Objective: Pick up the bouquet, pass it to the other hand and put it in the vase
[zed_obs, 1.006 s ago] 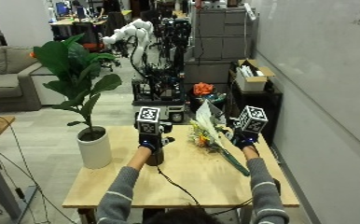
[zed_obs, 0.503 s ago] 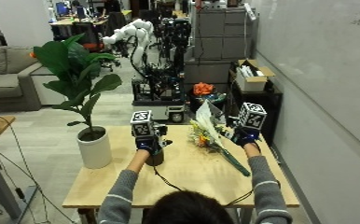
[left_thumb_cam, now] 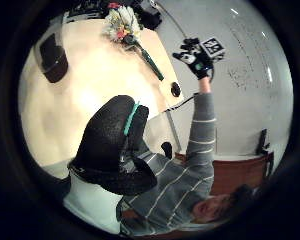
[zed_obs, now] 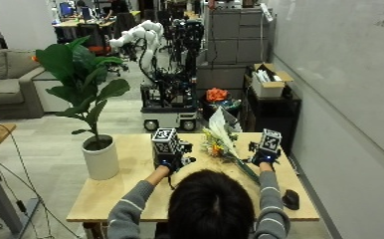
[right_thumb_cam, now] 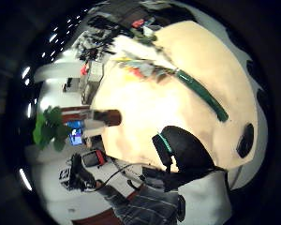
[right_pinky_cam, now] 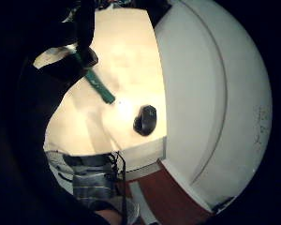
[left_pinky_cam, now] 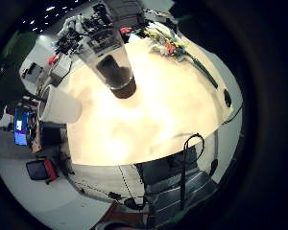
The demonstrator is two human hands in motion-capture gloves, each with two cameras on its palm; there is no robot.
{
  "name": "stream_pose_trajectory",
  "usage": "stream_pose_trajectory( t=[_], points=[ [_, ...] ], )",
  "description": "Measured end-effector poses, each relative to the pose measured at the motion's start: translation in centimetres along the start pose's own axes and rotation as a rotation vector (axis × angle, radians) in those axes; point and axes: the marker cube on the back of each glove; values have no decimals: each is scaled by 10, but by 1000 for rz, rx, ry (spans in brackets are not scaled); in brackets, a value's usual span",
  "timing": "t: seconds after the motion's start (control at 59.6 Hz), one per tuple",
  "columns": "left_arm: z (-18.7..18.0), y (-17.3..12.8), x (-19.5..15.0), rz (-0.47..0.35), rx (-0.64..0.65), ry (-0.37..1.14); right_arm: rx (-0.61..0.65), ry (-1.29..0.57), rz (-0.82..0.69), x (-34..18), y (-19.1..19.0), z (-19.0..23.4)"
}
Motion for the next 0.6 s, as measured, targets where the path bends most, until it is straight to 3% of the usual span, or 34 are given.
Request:
stream_pose_trajectory(
  t=[0.05,0.134,0.218,0.302,0.386,0.47,0.537,0.604],
  points=[
    [10,-13,-7,0,0,-5,-89,-20,-15,12,-22,48],
    [4,-13,-9,-14,49,-42,-34,-38,69,30,-49,96],
    [6,-19,-21,-85,105,-162,-88,6,174,44,-52,127],
    [15,-23,-12,47,56,-67,-20,3,109,42,-62,135],
    [22,-21,-10,29,5,-28,56,3,170,44,-67,130],
    [29,-22,-15,-47,-18,-66,72,-7,110,33,-63,126],
    [33,-22,-17,-76,-20,-101,20,30,115,26,-54,128],
    [36,-23,-19,-92,-13,-133,-177,96,287,23,-35,133]
  ],
)
